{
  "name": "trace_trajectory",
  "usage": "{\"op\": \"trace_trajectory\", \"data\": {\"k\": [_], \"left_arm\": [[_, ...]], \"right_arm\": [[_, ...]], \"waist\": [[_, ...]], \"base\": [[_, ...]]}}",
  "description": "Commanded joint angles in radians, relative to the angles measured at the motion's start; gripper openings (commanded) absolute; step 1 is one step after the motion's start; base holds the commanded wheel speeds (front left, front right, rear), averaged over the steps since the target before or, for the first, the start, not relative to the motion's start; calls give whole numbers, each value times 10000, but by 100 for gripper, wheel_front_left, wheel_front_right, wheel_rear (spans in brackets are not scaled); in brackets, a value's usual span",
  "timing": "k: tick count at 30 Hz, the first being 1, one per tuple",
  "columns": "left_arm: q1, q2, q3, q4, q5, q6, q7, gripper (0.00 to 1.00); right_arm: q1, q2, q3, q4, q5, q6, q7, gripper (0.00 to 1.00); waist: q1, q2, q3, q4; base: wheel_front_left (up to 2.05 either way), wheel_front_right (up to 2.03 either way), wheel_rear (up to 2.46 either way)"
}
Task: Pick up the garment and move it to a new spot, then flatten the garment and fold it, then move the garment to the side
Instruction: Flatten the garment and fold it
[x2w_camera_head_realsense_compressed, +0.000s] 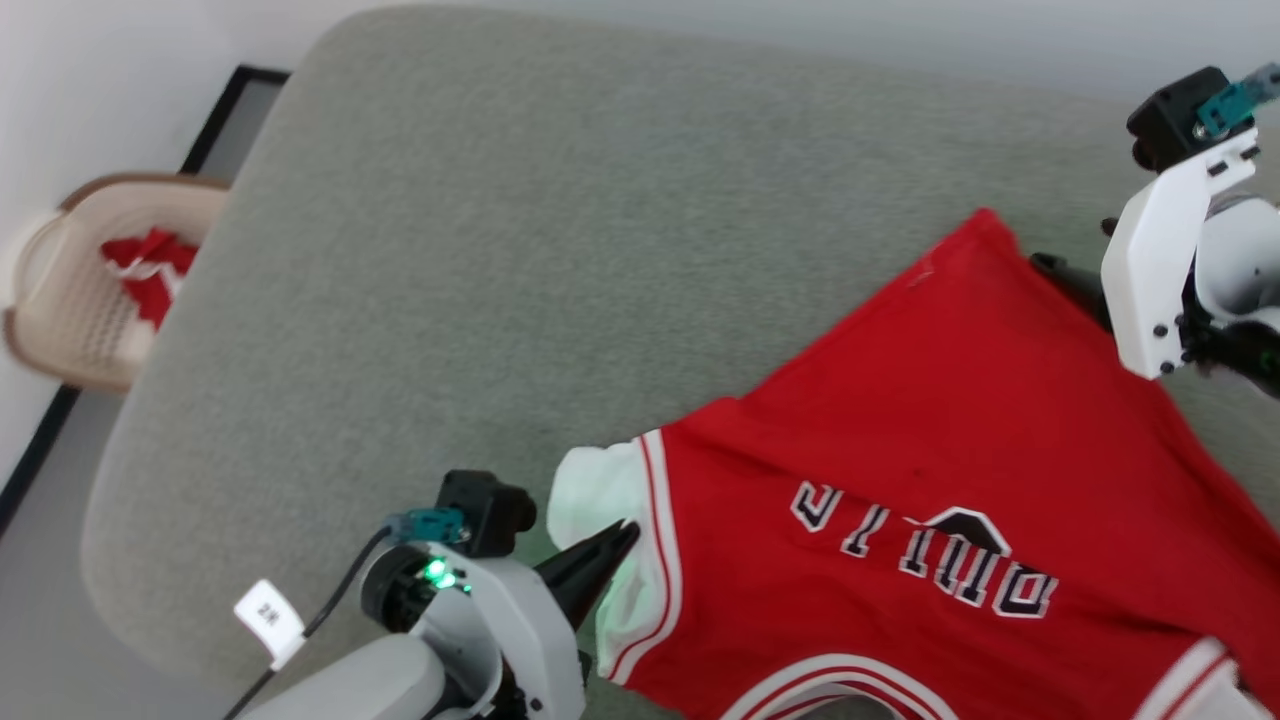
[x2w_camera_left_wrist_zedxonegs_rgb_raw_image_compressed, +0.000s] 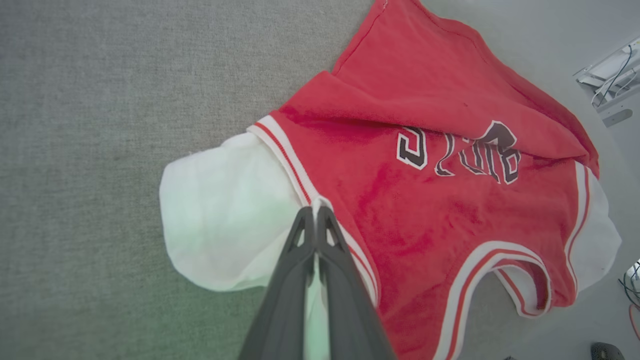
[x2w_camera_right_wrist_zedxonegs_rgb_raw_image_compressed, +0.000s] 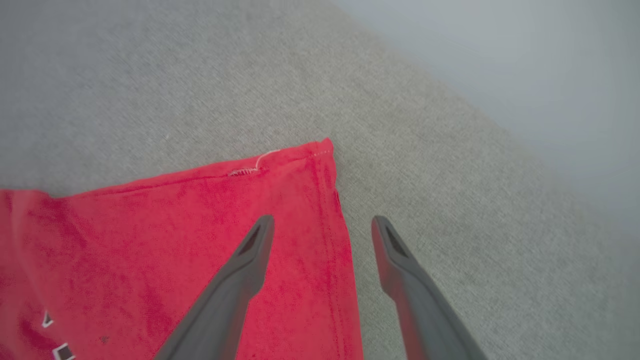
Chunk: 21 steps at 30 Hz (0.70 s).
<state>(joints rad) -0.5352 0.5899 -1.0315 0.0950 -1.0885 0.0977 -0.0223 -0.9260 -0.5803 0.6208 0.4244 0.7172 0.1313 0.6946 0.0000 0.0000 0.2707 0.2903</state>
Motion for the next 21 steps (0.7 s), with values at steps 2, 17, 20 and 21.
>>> {"op": "trace_trajectory", "data": {"k": [2,17,20,21], "left_arm": [[-244,-217,-60,202,107,-200,-37,0],[-907,-1303,-402,1390,250,-1088,-148,0],[-929,-1370,-395,1558,219,-1158,-190,0],[-929,-1373,-383,1606,202,-1179,-219,0]], "right_arm": [[-546,36,469,755,100,-11,-122,100],[-1497,234,2300,4537,1022,-14,9,42],[-1439,329,2494,5049,1130,-12,203,0],[-1477,350,2548,5145,1144,-12,225,0]], "waist": [[0,0,502,693],[0,0,1087,1801],[0,0,1096,1822],[0,0,1089,1809]], "base": [[0,0,0],[0,0,0],[0,0,0],[0,0,0]]}}
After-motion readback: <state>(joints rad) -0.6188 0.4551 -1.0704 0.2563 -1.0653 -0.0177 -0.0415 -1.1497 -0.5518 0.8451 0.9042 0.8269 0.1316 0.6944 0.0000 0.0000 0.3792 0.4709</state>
